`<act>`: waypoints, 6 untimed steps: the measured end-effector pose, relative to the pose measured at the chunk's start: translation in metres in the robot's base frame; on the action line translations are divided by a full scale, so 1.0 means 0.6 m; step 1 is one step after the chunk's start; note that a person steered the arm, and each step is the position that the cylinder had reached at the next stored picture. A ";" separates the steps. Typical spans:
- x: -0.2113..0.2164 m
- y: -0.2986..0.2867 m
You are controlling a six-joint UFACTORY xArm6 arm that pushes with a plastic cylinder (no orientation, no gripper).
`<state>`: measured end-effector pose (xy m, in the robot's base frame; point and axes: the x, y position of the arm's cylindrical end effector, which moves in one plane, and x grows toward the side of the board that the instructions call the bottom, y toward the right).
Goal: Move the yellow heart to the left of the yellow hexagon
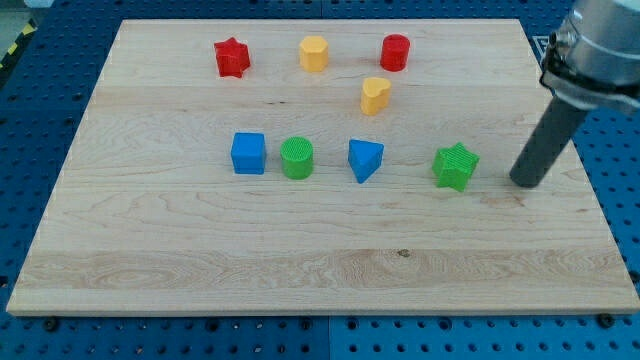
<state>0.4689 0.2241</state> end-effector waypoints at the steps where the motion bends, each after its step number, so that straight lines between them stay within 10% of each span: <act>1: -0.075 -0.015; 6: -0.186 -0.299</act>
<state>0.3574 0.0445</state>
